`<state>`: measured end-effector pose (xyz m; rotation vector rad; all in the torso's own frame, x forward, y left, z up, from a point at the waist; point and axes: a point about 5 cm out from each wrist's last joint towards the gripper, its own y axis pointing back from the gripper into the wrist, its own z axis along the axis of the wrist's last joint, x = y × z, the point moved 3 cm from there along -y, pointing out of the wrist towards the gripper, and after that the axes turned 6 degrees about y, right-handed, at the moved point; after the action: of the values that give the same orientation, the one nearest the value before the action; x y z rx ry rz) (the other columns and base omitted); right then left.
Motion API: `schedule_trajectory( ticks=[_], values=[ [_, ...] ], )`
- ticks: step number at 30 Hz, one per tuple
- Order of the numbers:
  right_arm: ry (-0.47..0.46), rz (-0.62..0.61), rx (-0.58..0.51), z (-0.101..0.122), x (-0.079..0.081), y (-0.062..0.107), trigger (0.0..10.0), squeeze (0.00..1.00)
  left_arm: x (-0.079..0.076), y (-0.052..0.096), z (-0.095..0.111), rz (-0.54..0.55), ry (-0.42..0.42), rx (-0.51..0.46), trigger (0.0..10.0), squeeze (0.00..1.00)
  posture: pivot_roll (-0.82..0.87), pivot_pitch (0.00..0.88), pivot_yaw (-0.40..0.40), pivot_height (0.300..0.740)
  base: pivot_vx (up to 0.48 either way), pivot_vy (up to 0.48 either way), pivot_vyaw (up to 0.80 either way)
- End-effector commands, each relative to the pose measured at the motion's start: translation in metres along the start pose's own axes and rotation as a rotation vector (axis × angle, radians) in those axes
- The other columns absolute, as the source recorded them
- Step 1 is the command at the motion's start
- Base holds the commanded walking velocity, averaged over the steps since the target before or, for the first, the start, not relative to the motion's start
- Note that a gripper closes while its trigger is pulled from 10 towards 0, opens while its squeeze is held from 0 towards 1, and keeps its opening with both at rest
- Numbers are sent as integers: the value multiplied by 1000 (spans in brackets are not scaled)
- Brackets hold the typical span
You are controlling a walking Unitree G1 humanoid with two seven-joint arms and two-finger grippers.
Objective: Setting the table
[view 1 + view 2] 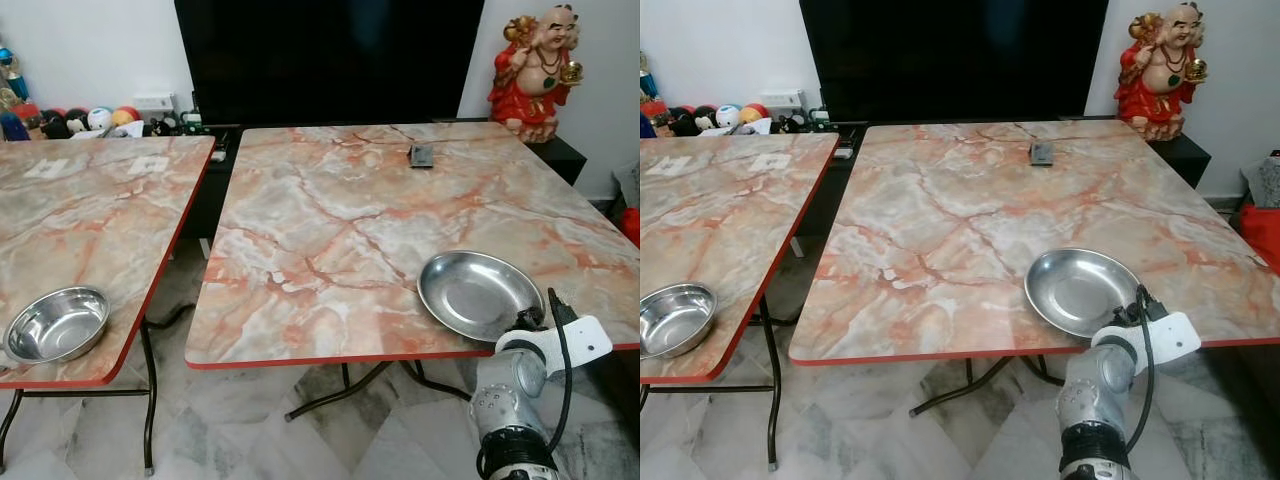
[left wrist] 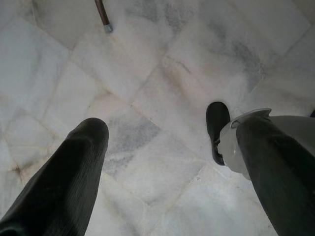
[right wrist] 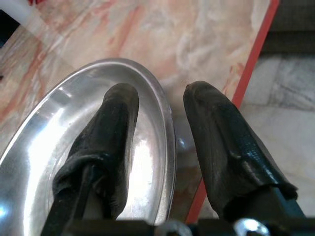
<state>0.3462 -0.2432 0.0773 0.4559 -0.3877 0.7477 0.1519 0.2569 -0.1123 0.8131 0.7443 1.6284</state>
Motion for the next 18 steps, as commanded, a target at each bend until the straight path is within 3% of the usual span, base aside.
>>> schedule_trajectory(
  ticks=[1,5,12,18],
  values=[
    [47,27,-35,4,5,4,10000,0,2,2,-7,6,15,17,10000,0,-13,0,7,740,0,0,0],
    [117,75,-85,11,8,6,10000,0,3,2,-7,8,20,16,10000,0,-15,0,5,740,0,0,0],
    [420,397,-232,29,38,16,10000,0,6,2,-8,21,19,23,10000,0,-23,0,8,740,0,0,0],
    [504,524,-223,29,40,21,10000,0,9,2,-7,30,23,20,10000,0,-33,0,5,740,0,0,0]
  ],
)
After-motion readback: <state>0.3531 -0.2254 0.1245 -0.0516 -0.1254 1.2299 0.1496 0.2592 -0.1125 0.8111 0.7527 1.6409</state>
